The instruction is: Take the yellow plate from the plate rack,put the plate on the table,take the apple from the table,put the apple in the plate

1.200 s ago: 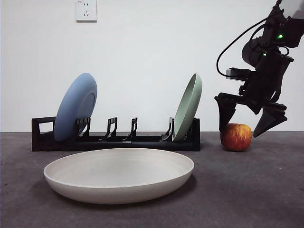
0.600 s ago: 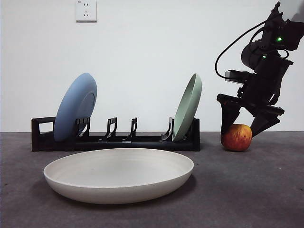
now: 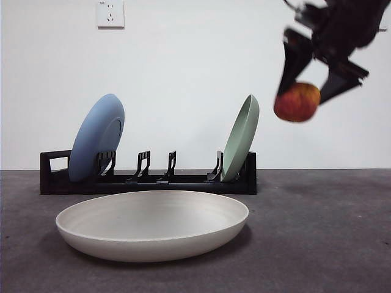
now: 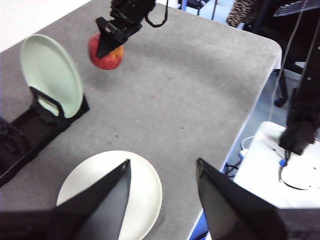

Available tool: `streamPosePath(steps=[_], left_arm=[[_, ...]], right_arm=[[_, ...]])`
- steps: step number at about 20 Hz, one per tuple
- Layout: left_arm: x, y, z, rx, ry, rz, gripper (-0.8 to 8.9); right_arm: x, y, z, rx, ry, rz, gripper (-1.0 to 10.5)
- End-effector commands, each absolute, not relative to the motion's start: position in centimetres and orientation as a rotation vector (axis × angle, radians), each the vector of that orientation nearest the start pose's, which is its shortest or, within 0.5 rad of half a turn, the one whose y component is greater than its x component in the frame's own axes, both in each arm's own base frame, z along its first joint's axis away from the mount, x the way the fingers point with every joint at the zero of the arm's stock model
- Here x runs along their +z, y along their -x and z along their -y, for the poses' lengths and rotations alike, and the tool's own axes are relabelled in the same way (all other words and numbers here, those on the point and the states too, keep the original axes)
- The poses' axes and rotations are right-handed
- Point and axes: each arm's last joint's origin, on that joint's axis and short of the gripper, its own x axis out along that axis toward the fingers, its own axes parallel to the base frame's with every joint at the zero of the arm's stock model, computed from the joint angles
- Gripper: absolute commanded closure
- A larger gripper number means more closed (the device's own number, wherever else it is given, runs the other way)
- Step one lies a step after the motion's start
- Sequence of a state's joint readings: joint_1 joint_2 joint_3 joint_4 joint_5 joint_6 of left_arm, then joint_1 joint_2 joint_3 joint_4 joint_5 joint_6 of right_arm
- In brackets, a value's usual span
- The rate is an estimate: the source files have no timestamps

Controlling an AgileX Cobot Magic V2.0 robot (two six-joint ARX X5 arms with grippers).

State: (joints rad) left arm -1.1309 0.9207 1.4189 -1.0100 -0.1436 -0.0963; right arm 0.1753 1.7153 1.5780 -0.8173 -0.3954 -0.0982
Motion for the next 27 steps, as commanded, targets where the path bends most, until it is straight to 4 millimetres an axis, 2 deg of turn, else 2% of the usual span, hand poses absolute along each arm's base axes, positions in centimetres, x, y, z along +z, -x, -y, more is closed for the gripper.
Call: streamPosePath(steps=[1, 4, 6, 8, 10, 14, 16, 21, 27], left_arm=[[43.6, -5.8, 11.7, -0.995, -0.256, -0.463, 5.98], [43.5, -5.7, 11.7, -1.044, -0.262, -0.466, 5.98], [43.6, -5.6, 11.6, -1.059, -0.257, -0.466, 5.98], [43.6, -5.5, 11.4, -1.06, -0.255, -0.462, 5.98], [43.6, -5.4, 11.2, -1.062, -0.255, -0.464, 5.98], [43.4, -5.3, 11.0, -1.059, -0.271, -0.488, 5.98], [43.3, -5.2, 10.9, -1.067, -0.275, -0.499, 5.98], [42.9, -5.1, 10.7, -1.064, -0.306, -0.55, 5.98], [42.5, -5.0, 10.4, -1.056, -0.328, -0.593, 5.98]], right_arm=[[32.4, -33.9, -9.7, 0.693, 0.029, -0.924, 9.6], [32.4, -32.1, -13.6, 0.833, 0.1, -0.932, 9.6], [31.7, -31.2, -16.5, 0.92, 0.159, -0.945, 9.6], [30.3, -30.5, -19.0, 0.981, 0.196, -0.972, 9.6], [28.2, -30.0, -20.5, 1.008, 0.225, -1.005, 9.6], [23.5, -28.4, -21.9, 1.017, 0.282, -1.055, 9.6], [22.0, -27.6, -22.5, 1.023, 0.308, -1.042, 9.6], [20.1, -26.4, -23.7, 1.0, 0.382, -0.999, 9.6], [18.1, -26.8, -24.5, 0.973, 0.383, -1.037, 9.6]])
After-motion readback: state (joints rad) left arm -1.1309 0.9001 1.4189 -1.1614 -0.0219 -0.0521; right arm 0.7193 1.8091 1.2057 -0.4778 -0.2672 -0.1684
